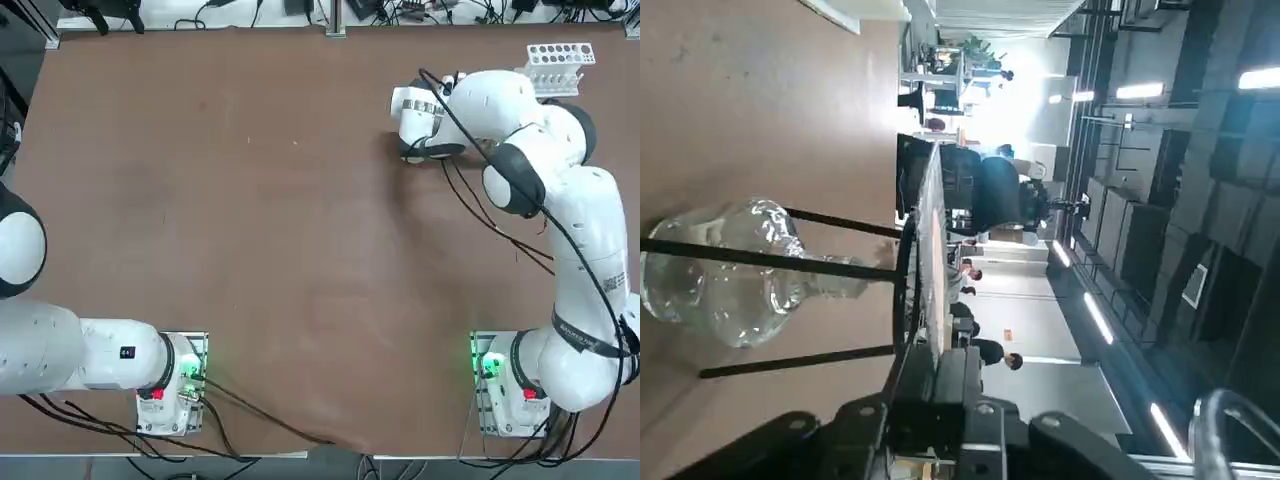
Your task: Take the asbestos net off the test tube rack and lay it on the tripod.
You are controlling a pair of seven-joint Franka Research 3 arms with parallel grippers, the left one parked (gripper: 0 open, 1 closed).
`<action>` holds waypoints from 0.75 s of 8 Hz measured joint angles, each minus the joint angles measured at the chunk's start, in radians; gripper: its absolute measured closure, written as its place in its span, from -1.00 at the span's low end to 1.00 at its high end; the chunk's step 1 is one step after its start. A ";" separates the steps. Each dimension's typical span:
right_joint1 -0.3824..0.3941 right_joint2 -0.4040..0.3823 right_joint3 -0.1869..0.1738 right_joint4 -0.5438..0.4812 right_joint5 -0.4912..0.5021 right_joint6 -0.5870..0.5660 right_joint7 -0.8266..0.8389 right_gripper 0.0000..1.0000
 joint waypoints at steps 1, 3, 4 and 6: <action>0.000 0.001 0.000 0.000 0.000 -0.007 0.000 0.96; 0.000 0.006 0.000 0.002 -0.001 -0.010 0.002 0.96; 0.000 0.008 -0.001 0.002 -0.001 -0.011 0.005 0.96; 0.000 0.013 -0.002 0.002 -0.001 -0.011 0.029 0.96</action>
